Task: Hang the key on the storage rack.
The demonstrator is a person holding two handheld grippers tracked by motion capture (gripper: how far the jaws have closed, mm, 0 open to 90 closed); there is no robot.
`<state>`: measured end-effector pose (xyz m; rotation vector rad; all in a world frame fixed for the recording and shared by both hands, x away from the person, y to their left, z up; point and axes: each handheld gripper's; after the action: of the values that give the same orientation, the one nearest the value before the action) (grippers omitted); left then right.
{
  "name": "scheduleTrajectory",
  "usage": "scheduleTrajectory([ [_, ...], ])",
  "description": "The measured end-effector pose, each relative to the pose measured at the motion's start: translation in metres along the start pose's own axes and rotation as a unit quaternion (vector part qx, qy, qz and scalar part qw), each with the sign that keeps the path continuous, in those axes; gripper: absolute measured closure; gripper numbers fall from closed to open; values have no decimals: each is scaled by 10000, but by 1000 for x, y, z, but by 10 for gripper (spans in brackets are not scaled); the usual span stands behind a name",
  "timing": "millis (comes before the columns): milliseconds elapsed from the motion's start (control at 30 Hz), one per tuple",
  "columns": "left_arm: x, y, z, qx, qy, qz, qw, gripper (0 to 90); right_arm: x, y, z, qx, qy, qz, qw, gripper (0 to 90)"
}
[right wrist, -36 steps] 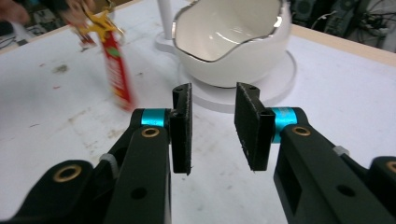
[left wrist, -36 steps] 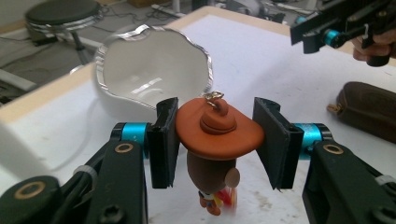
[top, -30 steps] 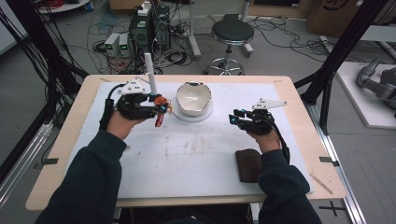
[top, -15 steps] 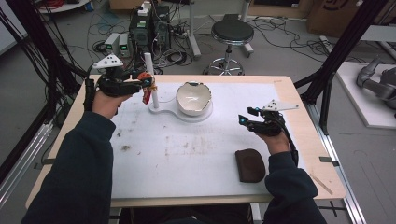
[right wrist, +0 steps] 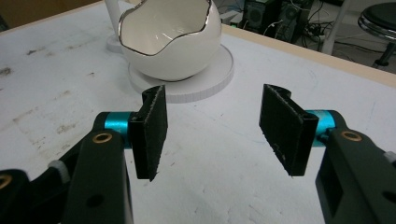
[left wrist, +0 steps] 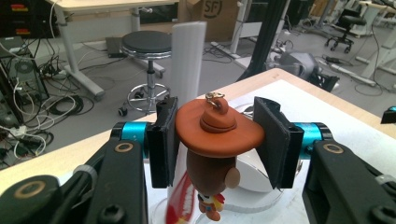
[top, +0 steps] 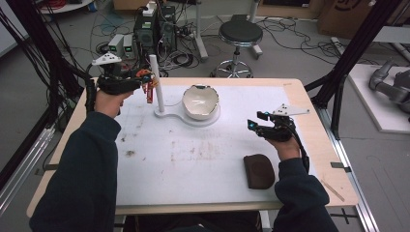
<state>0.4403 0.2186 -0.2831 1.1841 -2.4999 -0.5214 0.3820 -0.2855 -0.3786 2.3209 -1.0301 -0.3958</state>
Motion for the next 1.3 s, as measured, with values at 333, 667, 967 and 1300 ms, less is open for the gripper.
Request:
scheduleTrajectory([
  [333,-10,-9,30,-144,219,-122,9996,519,2,-1,2,-8,-54,12,10000,421],
  [667,0,-6,74,100,133,-137,9998,346,3,0,4,-26,-38,104,9999,411],
  [967,10,11,120,527,-15,-163,9985,200,12,2,14,-214,-112,581,9980,271],
  [1300,18,19,152,633,94,-246,9976,214,18,5,26,-374,-128,793,9961,230],
])
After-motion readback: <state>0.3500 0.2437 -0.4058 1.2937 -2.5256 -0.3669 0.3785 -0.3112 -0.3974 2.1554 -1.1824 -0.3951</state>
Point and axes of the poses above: each handheld gripper's, and its own axes: y roughly backward along the jaws, z roughly out of its underside, x roughly to its right, and after that the axes turned 10 degrees about -x, right-handed
